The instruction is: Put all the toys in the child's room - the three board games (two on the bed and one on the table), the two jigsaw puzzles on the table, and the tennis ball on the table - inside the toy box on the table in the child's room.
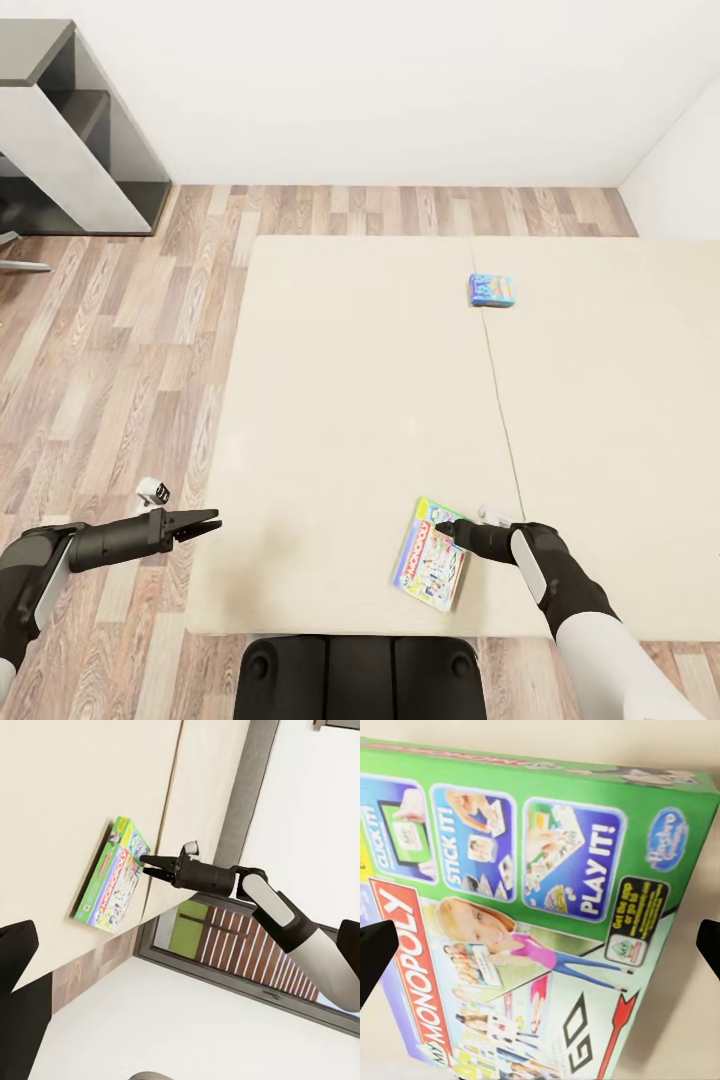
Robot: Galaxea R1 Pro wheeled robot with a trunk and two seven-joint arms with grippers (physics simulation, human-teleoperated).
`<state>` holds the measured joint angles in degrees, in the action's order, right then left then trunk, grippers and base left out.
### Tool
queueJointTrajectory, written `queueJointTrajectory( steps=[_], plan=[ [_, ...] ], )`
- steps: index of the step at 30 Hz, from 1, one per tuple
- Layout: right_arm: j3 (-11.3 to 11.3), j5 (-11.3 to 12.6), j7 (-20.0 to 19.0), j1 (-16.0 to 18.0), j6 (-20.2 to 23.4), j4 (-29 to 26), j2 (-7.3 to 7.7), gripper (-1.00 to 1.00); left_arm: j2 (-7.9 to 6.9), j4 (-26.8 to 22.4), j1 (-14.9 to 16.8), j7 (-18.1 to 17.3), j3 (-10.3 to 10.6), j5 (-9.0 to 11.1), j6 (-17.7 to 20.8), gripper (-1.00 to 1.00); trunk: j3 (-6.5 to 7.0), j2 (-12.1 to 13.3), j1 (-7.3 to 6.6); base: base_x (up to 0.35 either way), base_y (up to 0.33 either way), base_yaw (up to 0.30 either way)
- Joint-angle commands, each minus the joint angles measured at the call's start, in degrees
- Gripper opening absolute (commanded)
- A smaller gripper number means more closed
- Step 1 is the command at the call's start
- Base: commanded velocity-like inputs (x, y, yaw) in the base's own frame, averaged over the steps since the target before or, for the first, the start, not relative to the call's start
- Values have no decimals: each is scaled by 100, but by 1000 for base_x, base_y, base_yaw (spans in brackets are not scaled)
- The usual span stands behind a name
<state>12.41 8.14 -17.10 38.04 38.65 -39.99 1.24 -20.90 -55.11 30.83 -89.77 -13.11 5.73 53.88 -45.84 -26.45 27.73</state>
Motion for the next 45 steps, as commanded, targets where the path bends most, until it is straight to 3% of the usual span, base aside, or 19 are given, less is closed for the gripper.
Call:
queueJointTrajectory(
  steps=[1,45],
  plan=[
    [16,30,-4,1,36,-5,-3,100,-2,0,1,-23,2,-2,61,100,-5,-8,3,0,80,0],
    [16,30,-4,1,34,-3,-7,100,-2,0,1,-23,2,-2,61,100,-5,-8,3,0,20,0]
  ],
)
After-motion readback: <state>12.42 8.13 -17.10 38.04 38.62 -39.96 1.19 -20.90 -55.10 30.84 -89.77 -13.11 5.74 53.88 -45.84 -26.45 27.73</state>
